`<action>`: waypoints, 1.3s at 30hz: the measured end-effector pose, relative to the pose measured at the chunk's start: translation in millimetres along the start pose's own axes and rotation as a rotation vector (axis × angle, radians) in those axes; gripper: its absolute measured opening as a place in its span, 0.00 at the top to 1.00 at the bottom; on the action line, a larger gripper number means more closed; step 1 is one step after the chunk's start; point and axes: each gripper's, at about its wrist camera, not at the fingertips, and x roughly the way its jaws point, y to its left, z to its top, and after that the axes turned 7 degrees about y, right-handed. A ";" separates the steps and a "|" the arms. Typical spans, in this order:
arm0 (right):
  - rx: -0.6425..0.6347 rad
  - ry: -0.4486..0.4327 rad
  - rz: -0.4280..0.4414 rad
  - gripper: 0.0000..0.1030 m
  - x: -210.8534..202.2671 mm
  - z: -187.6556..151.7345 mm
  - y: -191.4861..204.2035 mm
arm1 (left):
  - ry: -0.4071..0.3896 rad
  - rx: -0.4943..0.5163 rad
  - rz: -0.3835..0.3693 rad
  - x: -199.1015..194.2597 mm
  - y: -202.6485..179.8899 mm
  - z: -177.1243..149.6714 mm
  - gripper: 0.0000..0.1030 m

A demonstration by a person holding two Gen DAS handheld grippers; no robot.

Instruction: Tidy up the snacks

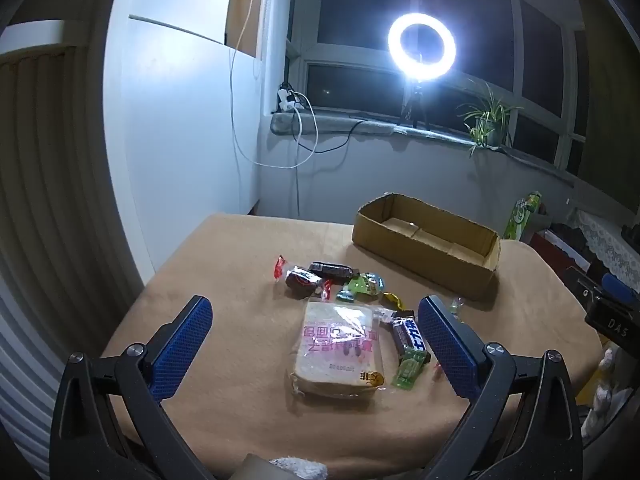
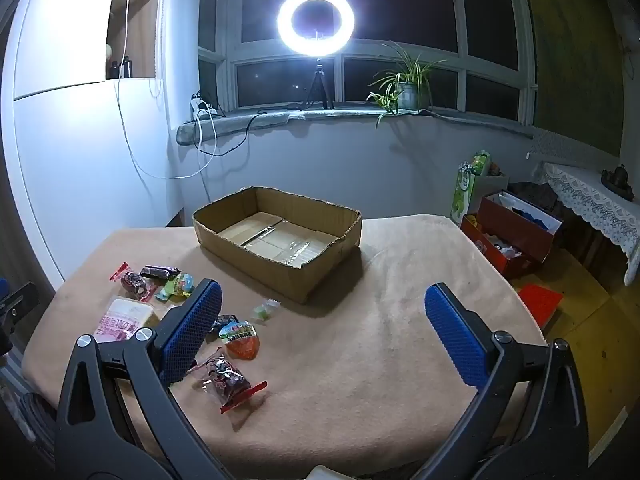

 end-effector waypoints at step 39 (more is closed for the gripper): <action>-0.007 -0.010 -0.001 0.00 -5.6 0.6 0.2 | 0.001 -0.004 -0.028 -2.2 -4.4 -0.8 0.01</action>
